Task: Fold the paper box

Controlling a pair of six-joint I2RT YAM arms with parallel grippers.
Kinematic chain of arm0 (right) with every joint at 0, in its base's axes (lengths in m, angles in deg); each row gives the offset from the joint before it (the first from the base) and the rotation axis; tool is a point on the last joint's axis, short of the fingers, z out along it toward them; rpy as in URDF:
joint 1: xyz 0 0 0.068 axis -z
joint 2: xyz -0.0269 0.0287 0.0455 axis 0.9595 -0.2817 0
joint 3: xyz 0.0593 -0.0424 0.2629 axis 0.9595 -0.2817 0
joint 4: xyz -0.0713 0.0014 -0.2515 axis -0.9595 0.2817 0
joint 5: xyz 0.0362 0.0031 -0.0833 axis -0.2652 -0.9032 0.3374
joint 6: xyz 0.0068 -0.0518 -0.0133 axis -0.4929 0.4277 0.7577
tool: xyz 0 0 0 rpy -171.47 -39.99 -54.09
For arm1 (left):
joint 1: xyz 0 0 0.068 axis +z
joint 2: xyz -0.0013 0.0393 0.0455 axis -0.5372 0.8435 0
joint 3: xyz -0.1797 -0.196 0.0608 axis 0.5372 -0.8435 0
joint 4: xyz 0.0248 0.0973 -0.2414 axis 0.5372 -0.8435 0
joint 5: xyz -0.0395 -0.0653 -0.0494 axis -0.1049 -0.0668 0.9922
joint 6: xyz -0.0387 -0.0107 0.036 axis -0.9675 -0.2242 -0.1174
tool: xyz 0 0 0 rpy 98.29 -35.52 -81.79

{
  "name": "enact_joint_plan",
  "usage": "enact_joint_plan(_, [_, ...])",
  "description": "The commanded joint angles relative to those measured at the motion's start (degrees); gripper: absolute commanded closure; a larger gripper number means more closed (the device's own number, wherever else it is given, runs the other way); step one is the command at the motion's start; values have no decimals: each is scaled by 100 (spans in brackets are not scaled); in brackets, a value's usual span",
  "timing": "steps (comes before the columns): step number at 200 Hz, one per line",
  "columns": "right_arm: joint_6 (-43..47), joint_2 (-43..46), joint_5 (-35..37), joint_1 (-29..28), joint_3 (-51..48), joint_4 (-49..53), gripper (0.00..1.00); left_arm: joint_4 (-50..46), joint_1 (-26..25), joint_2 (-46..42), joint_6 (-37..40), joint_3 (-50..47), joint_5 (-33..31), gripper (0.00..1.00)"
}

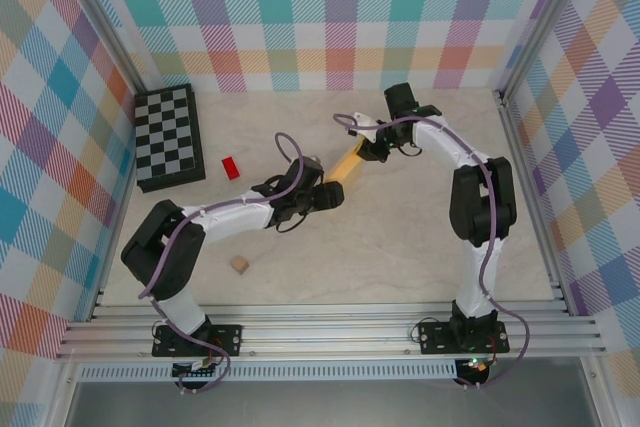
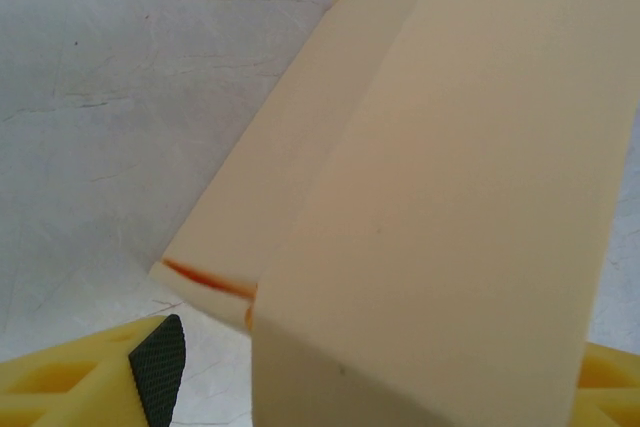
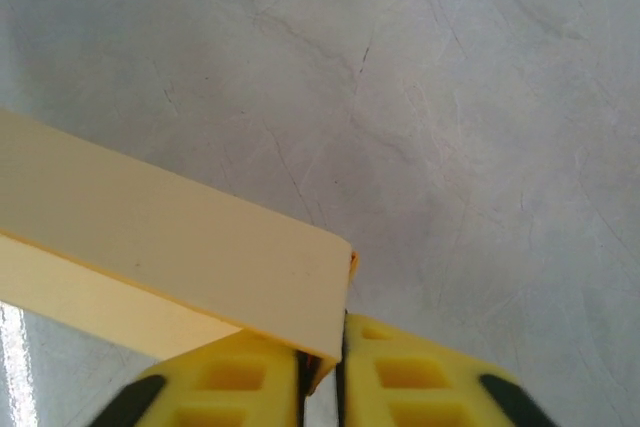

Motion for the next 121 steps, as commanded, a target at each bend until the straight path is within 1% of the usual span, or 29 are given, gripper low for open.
enact_joint_plan(1, [-12,-73,-392,-27,278,265,90,44,-81,97,137,208,-69,27])
enact_joint_plan(20, [-94,29,-485,-24,220,327,94,-101,-80,94,181,263,-185,27])
enact_joint_plan(31, [-178,146,-427,-28,125,315,96,-243,-78,90,233,300,-278,27])
enact_joint_plan(41, [-275,266,-353,-27,37,349,100,-370,-80,107,294,343,-370,27])
enact_joint_plan(52, [-405,396,-336,-28,-36,448,100,-503,-79,125,370,387,-469,27])
enact_joint_plan(74, [-892,560,-187,-36,34,932,100,-964,-80,201,467,555,-850,27])
enact_joint_plan(89, [-1231,603,120,-36,108,1338,100,-1282,-73,271,588,716,-1080,27])
enact_joint_plan(104, [-1476,572,428,-37,256,1884,100,-1620,-80,335,742,846,-1225,27])
enact_joint_plan(121, [-1666,654,543,-36,302,2352,100,-1786,-80,360,871,905,-1366,27])
